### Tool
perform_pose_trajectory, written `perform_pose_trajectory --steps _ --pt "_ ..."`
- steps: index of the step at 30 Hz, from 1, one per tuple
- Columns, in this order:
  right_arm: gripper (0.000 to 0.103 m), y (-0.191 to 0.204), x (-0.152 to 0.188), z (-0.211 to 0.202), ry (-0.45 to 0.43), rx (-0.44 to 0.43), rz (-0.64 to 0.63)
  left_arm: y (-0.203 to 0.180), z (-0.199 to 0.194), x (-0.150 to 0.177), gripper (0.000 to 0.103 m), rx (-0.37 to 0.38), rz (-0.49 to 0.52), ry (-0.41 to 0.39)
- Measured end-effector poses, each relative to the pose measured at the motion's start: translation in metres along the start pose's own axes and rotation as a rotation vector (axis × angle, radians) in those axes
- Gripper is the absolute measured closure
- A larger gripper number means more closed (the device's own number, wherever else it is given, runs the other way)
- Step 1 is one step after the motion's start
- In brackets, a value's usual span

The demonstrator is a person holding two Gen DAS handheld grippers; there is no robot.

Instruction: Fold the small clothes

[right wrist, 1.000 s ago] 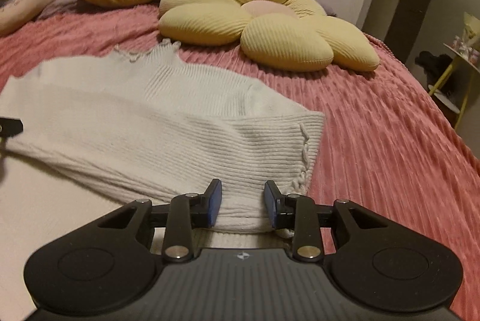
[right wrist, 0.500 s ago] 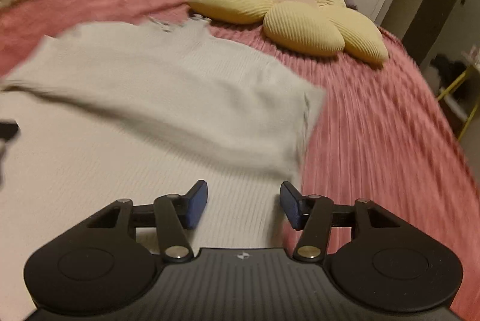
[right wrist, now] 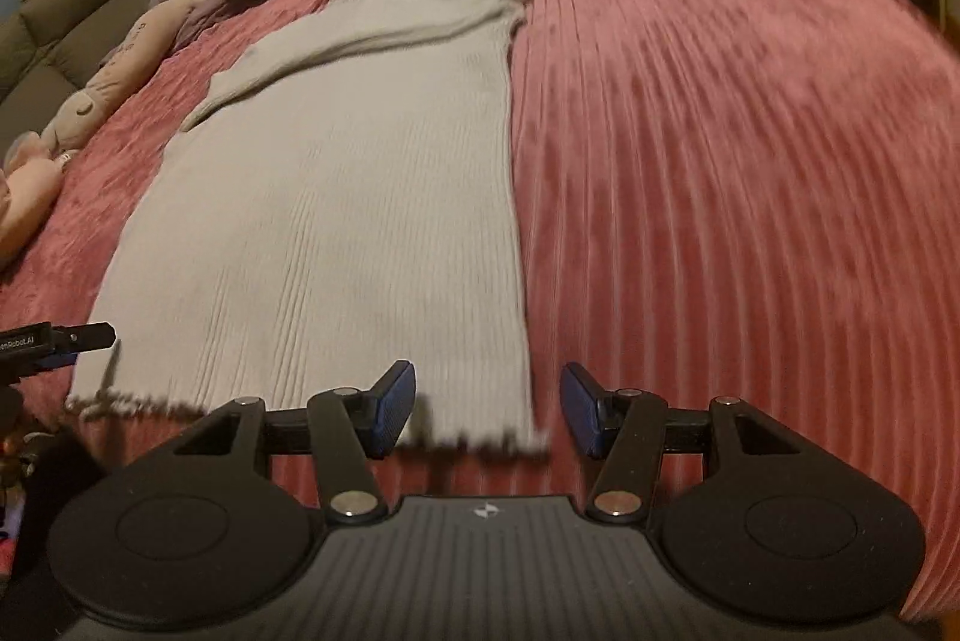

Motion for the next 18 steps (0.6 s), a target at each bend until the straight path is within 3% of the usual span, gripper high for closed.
perform_pose_trajectory --steps 4,7,12,18 --pt "0.051 -0.006 0.001 0.004 -0.009 -0.033 0.07 0.0 0.005 0.002 0.006 0.061 -0.065 0.041" --pt "0.064 -0.007 0.003 0.006 -0.004 -0.059 0.088 0.007 0.003 -0.001 0.013 0.088 -0.144 0.048" --pt "0.08 -0.008 0.002 0.011 0.013 -0.088 0.1 0.018 0.001 -0.002 0.038 0.119 -0.172 0.09" --pt "0.081 -0.014 0.0 0.015 0.048 -0.149 0.161 0.024 0.0 0.004 0.036 0.161 -0.167 0.166"
Point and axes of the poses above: each gripper's, at about its wrist camera, not at the fingertips, and z roughly the way its jaws point, y to its left, x to its underside, the point moved 7 cm from there along z, roughly the way its jaws point, and after that the axes turned 1 degree about -x, right-handed, at the moved point
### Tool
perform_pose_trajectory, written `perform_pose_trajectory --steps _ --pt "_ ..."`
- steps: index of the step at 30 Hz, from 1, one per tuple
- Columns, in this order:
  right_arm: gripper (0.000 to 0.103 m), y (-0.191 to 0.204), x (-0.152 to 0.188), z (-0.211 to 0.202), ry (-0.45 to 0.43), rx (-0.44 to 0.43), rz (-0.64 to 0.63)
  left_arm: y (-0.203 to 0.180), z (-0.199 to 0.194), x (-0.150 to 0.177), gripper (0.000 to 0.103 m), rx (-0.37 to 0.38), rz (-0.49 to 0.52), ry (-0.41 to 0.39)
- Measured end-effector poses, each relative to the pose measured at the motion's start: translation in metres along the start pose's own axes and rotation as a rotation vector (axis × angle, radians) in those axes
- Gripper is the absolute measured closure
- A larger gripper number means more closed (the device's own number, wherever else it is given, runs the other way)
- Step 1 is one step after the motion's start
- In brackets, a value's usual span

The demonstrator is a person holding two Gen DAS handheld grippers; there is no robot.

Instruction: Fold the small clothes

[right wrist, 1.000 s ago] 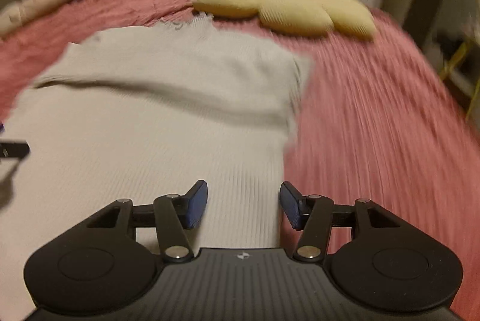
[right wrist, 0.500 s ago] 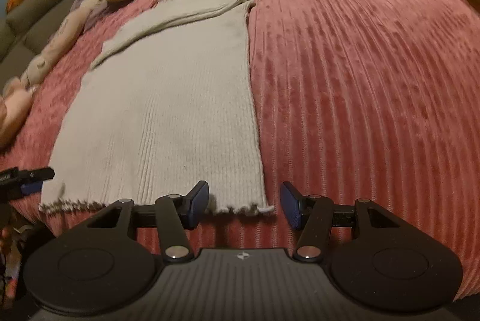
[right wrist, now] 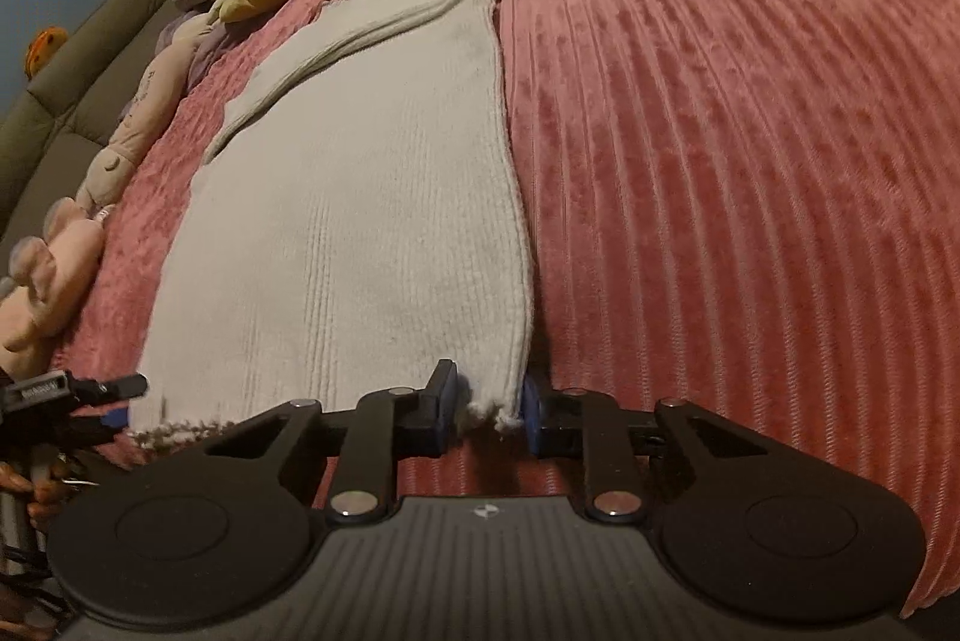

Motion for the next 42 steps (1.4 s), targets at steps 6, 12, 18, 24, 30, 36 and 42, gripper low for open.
perform_pose_trajectory --steps 6,12,18,24,30,36,42 --pt "0.08 0.0 -0.002 0.002 0.034 -0.013 -0.006 -0.009 0.006 0.005 0.04 0.031 0.056 0.061" --pt "0.083 0.006 -0.004 0.006 0.048 -0.024 -0.047 -0.01 0.017 0.008 0.081 0.061 0.026 0.116" --pt "0.086 0.001 -0.007 0.006 0.067 -0.045 -0.011 -0.016 0.021 0.004 0.083 0.118 -0.009 0.115" --pt "0.093 0.007 -0.021 -0.002 0.055 -0.131 0.04 -0.041 0.0 -0.025 0.086 0.249 -0.042 0.034" --pt "0.093 0.022 -0.068 -0.005 -0.043 -0.188 0.071 -0.061 -0.018 -0.096 0.088 0.273 -0.039 -0.135" --pt "0.094 0.033 -0.137 0.012 -0.172 -0.131 0.036 -0.062 0.001 -0.165 0.089 0.166 -0.044 -0.25" --pt "0.093 0.033 -0.187 0.055 -0.215 -0.002 -0.028 -0.057 0.039 -0.195 0.082 -0.025 0.022 -0.274"
Point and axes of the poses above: each gripper's, at about its wrist camera, not at the fingertips, and z roughly the way its jaws point, y to its left, x to its underside, the point moved 7 cm from there along z, roughly the way its jaws point, and after that the axes turned 1 degree about -x, right-handed, at the moved point
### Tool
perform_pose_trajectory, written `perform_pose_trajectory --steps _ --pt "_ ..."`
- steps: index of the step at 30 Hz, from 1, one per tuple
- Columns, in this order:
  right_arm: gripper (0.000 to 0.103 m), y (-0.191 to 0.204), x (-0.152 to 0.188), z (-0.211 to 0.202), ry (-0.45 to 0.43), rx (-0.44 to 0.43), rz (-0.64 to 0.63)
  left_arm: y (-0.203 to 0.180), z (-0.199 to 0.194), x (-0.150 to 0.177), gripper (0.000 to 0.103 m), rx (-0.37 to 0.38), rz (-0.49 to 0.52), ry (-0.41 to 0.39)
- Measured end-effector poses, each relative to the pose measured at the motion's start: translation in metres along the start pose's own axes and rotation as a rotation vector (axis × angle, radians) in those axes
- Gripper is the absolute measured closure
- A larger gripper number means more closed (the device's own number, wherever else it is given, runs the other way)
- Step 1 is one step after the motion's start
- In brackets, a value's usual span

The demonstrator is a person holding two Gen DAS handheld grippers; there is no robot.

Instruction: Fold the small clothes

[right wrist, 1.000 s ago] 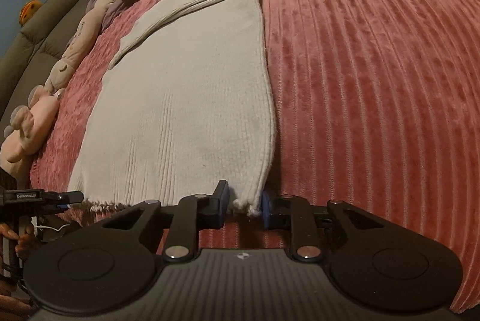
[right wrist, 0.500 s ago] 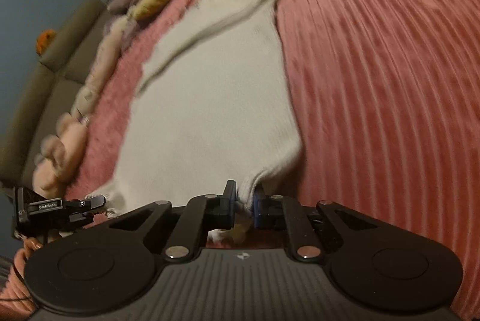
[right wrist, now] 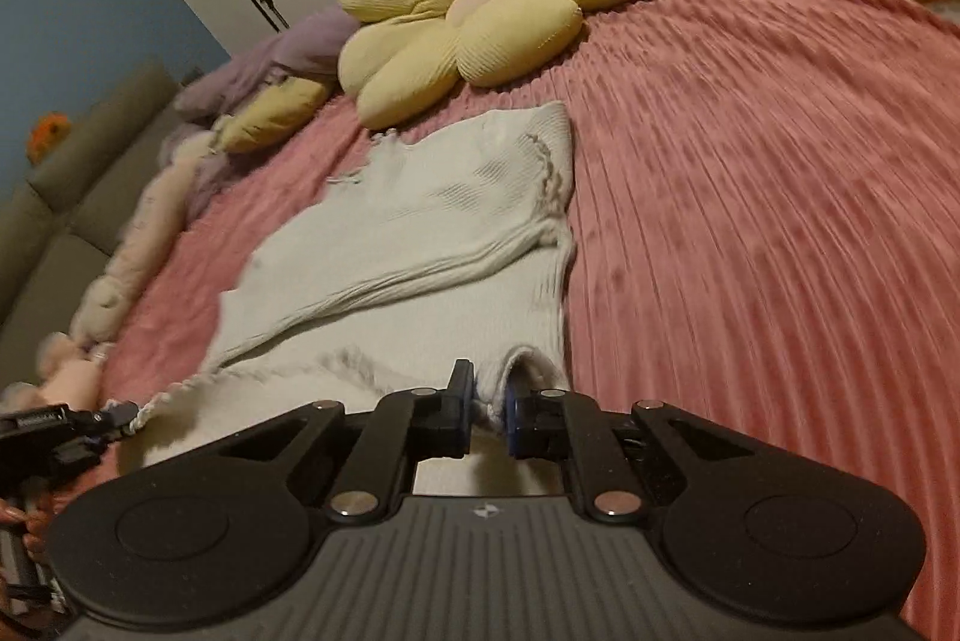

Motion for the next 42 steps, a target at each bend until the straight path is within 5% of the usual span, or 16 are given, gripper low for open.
perform_pose_trajectory --steps 3,5,7,10,17,19,21,22,25,33,37,39,42 --pt "0.091 0.0 -0.004 0.015 0.006 0.07 -0.053 0.005 0.001 -0.001 0.052 -0.05 0.049 -0.023" --pt "0.077 0.001 -0.004 0.011 -0.029 0.061 -0.061 0.011 -0.008 0.001 0.049 -0.043 0.066 -0.035" --pt "0.049 -0.004 -0.003 0.004 -0.071 0.091 -0.074 0.022 -0.014 0.002 0.045 -0.059 0.081 -0.037" --pt "0.045 -0.012 0.005 0.001 -0.063 0.149 -0.148 0.033 -0.01 0.006 0.039 -0.064 0.08 -0.014" --pt "0.047 -0.02 0.014 0.029 0.036 0.09 -0.092 0.027 0.018 0.018 0.041 -0.014 0.055 0.067" --pt "0.061 -0.018 0.013 0.033 0.033 0.09 -0.093 0.024 0.023 0.017 0.055 -0.032 0.074 0.068" --pt "0.079 -0.015 0.011 0.034 0.036 0.08 -0.098 0.02 0.025 0.015 0.092 -0.064 0.105 0.074" --pt "0.089 -0.014 0.011 0.035 0.043 0.078 -0.104 0.017 0.024 0.015 0.093 -0.072 0.122 0.072" --pt "0.092 -0.008 0.012 0.033 0.033 0.112 -0.167 0.01 0.014 0.014 0.092 -0.112 0.187 0.043" --pt "0.094 0.019 0.007 0.01 -0.065 0.127 -0.285 -0.018 -0.014 0.008 0.092 -0.076 0.284 -0.046" --pt "0.094 0.026 0.01 0.014 -0.037 0.097 -0.311 -0.021 0.001 0.016 0.086 -0.071 0.296 0.01" --pt "0.093 0.021 0.014 0.023 0.005 0.117 -0.299 -0.02 0.012 0.022 0.07 -0.065 0.297 0.042" --pt "0.093 0.014 0.018 0.034 0.048 0.13 -0.275 -0.022 0.022 0.027 0.071 -0.067 0.325 0.056"
Point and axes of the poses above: each gripper's, at about its wrist camera, not at the fingertips, and z roughly the way its jaws point, y to its left, x to its underside, the point moved 7 cm from there along z, roughly the way its jaws point, and after that the axes turned 1 degree about -x, right-handed, at the moved point
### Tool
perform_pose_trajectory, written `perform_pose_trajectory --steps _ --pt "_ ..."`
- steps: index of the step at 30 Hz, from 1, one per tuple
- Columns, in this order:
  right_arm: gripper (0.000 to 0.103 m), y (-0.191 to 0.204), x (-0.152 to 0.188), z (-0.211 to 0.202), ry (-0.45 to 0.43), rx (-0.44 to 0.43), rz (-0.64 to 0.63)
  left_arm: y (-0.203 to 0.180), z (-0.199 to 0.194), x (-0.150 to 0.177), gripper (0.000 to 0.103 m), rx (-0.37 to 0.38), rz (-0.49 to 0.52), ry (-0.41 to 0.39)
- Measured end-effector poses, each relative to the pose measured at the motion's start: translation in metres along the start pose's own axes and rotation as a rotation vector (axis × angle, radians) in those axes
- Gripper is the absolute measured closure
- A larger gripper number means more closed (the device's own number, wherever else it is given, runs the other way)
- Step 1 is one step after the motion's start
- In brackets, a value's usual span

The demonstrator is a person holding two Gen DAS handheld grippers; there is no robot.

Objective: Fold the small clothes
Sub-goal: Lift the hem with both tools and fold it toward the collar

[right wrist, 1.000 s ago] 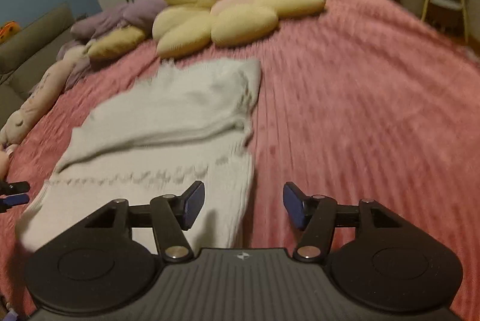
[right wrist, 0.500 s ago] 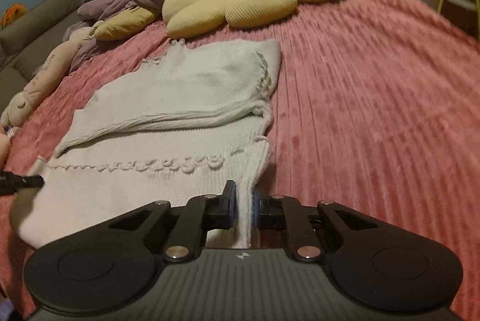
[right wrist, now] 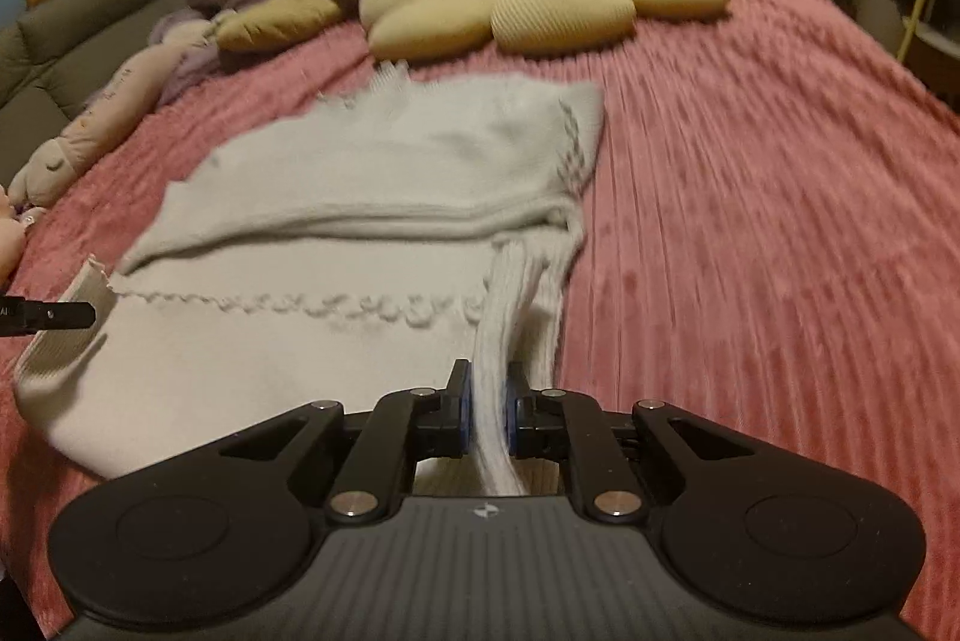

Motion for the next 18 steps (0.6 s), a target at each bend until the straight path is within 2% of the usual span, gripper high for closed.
perform_pose_trajectory --steps 1,3,5,7,9,13,16,18 --pt "0.093 0.001 0.002 0.002 0.002 0.003 -0.006 0.0 0.003 0.001 0.073 -0.007 0.007 0.005" --pt "0.094 0.003 0.001 0.006 0.013 0.032 -0.042 0.005 0.005 -0.001 0.092 -0.034 0.02 0.002" --pt "0.096 0.007 -0.001 0.005 0.003 0.055 -0.076 0.009 -0.002 -0.006 0.093 -0.036 0.009 -0.007" --pt "0.096 0.012 -0.006 -0.001 -0.024 0.077 -0.128 0.009 -0.018 -0.017 0.093 0.009 -0.004 -0.044" --pt "0.096 0.017 -0.017 -0.013 -0.069 0.064 -0.154 0.004 -0.038 -0.036 0.093 0.046 0.003 -0.108" --pt "0.096 0.026 -0.064 -0.035 -0.217 0.052 -0.167 0.002 -0.066 -0.086 0.093 0.091 -0.03 -0.261" --pt "0.096 0.029 -0.102 -0.04 -0.32 0.078 -0.144 0.008 -0.059 -0.116 0.093 0.066 -0.046 -0.321" --pt "0.096 0.027 -0.119 -0.028 -0.332 0.086 -0.126 0.019 -0.031 -0.126 0.093 0.045 -0.076 -0.292"
Point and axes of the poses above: each gripper's, at about its wrist camera, not at the fingertips, and z roughly the way its jaws point, y to its left, x to its underside, the point moved 7 cm from there along z, roughly the way its jaws point, and after that the axes turned 1 degree about -x, right-handed, at the moved point
